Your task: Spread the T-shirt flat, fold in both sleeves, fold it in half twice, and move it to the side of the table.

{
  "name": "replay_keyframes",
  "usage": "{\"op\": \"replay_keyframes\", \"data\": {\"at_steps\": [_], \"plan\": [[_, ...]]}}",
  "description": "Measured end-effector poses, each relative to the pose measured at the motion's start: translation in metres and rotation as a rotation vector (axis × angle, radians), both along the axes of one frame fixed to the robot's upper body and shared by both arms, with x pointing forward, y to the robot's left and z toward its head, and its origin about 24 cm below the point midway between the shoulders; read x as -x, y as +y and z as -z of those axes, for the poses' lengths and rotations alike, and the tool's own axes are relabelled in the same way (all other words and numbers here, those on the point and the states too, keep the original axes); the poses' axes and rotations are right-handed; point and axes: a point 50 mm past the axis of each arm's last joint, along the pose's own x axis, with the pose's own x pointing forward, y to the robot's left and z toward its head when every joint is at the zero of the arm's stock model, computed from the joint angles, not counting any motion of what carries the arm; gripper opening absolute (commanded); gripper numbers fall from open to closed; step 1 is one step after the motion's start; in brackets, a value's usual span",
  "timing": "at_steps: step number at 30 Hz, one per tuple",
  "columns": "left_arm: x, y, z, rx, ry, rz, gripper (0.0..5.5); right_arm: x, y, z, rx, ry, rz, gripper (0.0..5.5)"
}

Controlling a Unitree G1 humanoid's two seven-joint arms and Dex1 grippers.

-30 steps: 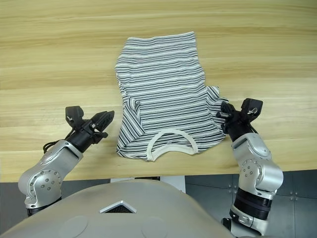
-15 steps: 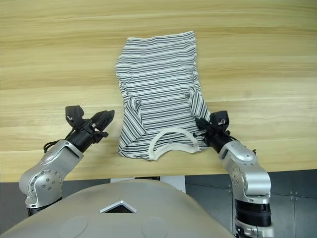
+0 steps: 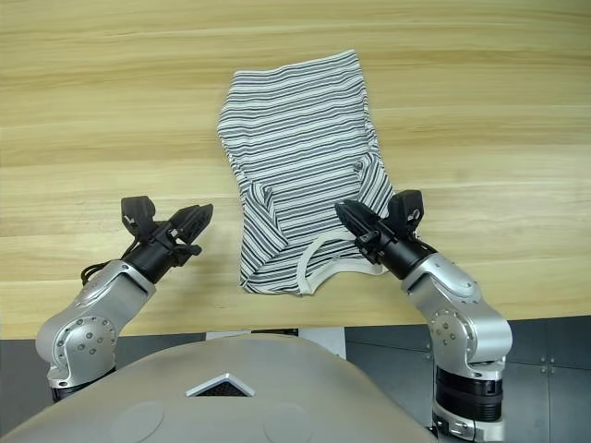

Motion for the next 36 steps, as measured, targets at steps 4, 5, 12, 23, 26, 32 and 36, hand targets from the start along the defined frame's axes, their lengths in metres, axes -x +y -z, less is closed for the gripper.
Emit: {"op": "replay_keyframes", "data": {"at_steps": [4,5,12,23,26,32,36], "plan": [[0.000,0.000,0.000,-0.002,-0.001,0.003,1.79,-0.006,-0.007,-0.006,0.015,-0.023,0.026,1.70],[0.000,0.000,0.000,-0.005,-0.001,0.003,1.79,-0.010,-0.010,-0.007,0.022,-0.032,0.040,1.70],[-0.016,-0.009,-0.016,-0.331,-0.231,0.277,1.79,-0.059,-0.061,-0.029,0.306,-0.222,0.120,1.70],[-0.004,-0.068,0.021,-0.333,-0.218,0.780,1.79,-0.083,-0.064,-0.023,0.366,-0.265,0.037,1.70],[0.003,-0.065,0.030,-0.336,-0.161,0.841,1.79,-0.081,-0.063,-0.022,0.365,-0.264,0.035,1.70],[0.014,-0.035,0.031,-0.504,-0.243,1.075,1.79,-0.080,-0.060,-0.029,0.361,-0.320,0.007,1.70],[0.013,-0.015,0.026,-0.593,-0.313,1.227,1.79,-0.079,-0.062,-0.028,0.379,-0.379,-0.027,1.70]]}}
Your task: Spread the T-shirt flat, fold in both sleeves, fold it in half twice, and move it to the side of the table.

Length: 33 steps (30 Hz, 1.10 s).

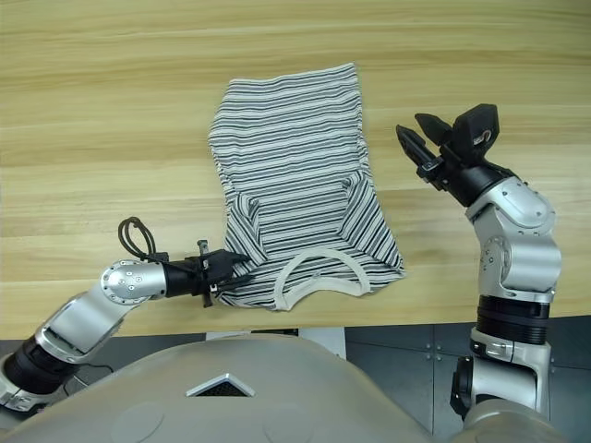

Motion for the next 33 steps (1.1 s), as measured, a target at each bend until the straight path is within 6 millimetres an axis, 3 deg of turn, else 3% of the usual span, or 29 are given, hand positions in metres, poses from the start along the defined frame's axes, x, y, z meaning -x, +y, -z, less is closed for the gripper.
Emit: {"op": "replay_keyframes", "data": {"at_steps": [4,8,14,19,24,28,33], "plan": [[-0.020,0.021,-0.005,-0.078,-0.087,0.023,1.79,0.007,0.006,0.004,0.099,-0.082,-0.121,1.70],[-0.044,0.040,-0.010,-0.146,-0.158,-0.049,1.79,0.022,0.014,0.011,0.356,-0.247,-0.351,1.70],[-0.052,0.043,-0.011,-0.144,-0.174,-0.085,1.79,0.043,0.005,0.023,0.656,-0.429,-0.674,1.70],[-0.058,0.044,-0.008,-0.155,-0.183,-0.118,1.79,0.068,-0.011,0.028,0.873,-0.574,-1.121,1.70],[-0.060,0.043,-0.007,-0.156,-0.193,-0.142,1.79,0.092,-0.024,0.044,0.907,-0.492,-1.399,1.70],[-0.061,0.041,-0.006,-0.147,-0.189,-0.160,1.79,0.090,-0.021,0.045,0.909,-0.510,-1.442,1.70],[-0.060,0.036,-0.005,-0.136,-0.195,-0.162,1.79,0.084,-0.005,0.049,0.883,-0.586,-1.463,1.70]]}}
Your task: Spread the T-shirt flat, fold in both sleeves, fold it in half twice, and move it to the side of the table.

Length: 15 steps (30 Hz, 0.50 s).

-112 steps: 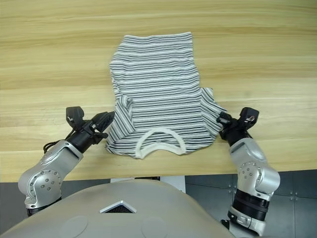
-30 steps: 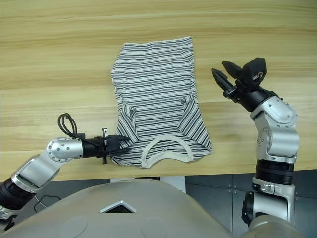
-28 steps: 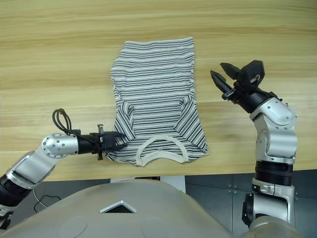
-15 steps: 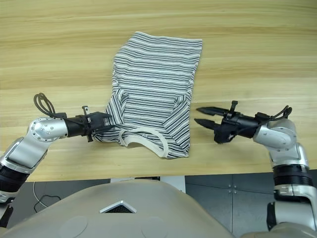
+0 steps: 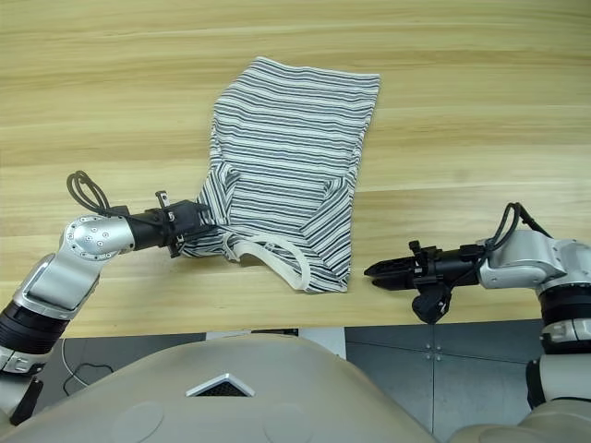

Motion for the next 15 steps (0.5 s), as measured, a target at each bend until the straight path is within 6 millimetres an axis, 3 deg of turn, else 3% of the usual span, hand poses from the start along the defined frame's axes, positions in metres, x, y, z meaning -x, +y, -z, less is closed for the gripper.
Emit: {"op": "replay_keyframes", "data": {"at_steps": [9,15], "plan": [[0.002,-0.003,0.000,0.014,-0.006,-0.003,1.79,-0.005,0.032,0.007,-0.112,0.008,0.043,2.87],[0.003,-0.003,0.000,0.014,-0.002,-0.002,1.79,-0.004,0.042,0.007,-0.133,0.012,0.061,3.69]]}}
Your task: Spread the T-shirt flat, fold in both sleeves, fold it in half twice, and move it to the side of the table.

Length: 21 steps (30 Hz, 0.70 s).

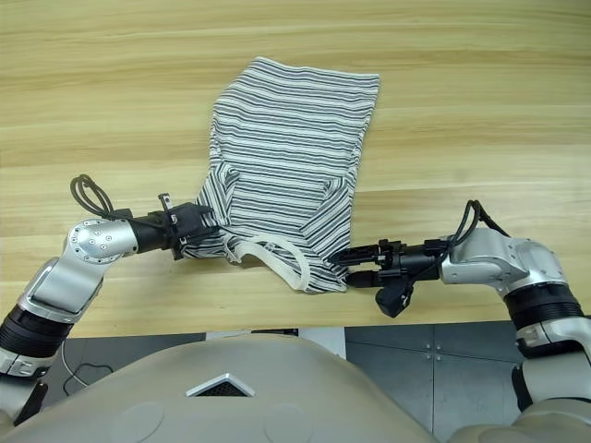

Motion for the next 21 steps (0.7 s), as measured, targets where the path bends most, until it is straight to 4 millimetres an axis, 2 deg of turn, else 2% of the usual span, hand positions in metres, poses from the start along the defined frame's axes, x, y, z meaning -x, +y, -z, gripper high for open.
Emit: {"op": "replay_keyframes", "data": {"at_steps": [5,13,21], "plan": [[0.000,0.000,0.000,0.000,0.001,0.000,1.79,0.000,0.014,0.001,-0.035,0.012,0.027,4.17],[0.002,-0.001,-0.001,-0.003,0.005,0.000,1.79,-0.012,0.038,0.008,-0.091,0.018,0.073,4.17],[0.005,-0.003,-0.002,0.003,0.017,0.017,1.79,-0.032,0.041,0.013,-0.122,0.021,0.139,4.17]]}}
